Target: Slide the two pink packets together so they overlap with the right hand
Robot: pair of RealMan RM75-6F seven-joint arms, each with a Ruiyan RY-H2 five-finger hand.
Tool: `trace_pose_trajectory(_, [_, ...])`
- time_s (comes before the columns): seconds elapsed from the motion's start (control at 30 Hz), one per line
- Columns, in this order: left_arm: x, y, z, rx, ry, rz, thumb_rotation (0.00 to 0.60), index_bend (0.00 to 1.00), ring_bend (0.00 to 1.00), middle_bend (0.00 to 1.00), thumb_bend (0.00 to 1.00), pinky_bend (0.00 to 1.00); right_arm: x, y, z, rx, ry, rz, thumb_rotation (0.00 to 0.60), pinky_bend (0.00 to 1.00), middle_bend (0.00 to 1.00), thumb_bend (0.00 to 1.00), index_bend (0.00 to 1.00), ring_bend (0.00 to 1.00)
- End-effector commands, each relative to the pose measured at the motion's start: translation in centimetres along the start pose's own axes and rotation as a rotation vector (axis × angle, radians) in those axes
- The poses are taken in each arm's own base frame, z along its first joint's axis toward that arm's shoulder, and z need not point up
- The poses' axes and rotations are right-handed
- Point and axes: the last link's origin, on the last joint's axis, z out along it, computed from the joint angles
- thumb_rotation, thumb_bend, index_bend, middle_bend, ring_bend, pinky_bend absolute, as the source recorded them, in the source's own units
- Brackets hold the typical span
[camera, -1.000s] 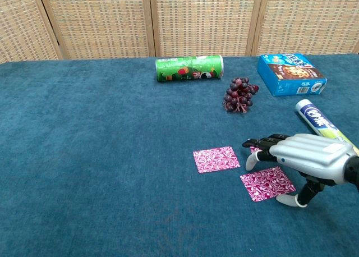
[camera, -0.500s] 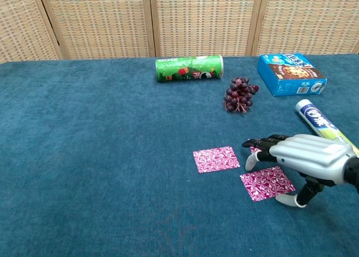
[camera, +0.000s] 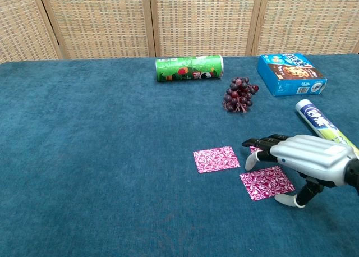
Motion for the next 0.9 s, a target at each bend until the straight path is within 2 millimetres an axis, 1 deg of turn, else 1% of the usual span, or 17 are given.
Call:
trace_pose_trajectory(0.03, [0.0, 0.0, 0.01, 0.0, 0.0, 0.0, 0.6, 0.0, 0.0, 0.0, 0.0, 0.0, 0.0, -0.01, -0.03, 0.002, 0.005, 0.001, 0.6, 0.0, 0.0, 0.41, 0.67, 0.0])
trace_pose_trajectory(0.5, [0.0, -0.02, -0.01, 0.0, 0.0, 0.0, 0.6, 0.0, 0.0, 0.0, 0.0, 0.0, -0.26, 0.17, -0.1, 0.001, 0.006, 0.004, 0.6, 0.0, 0.0, 0.41, 0.68, 0.0])
trace_pose_trajectory(0.9, [0.0, -0.01, 0.0, 0.0, 0.0, 0.001, 0.6, 0.0, 0.0, 0.0, 0.0, 0.0, 0.2, 0.13, -0.27, 0.006, 0.021, 0.008, 0.6, 0.0, 0.0, 0.42, 0.68, 0.0])
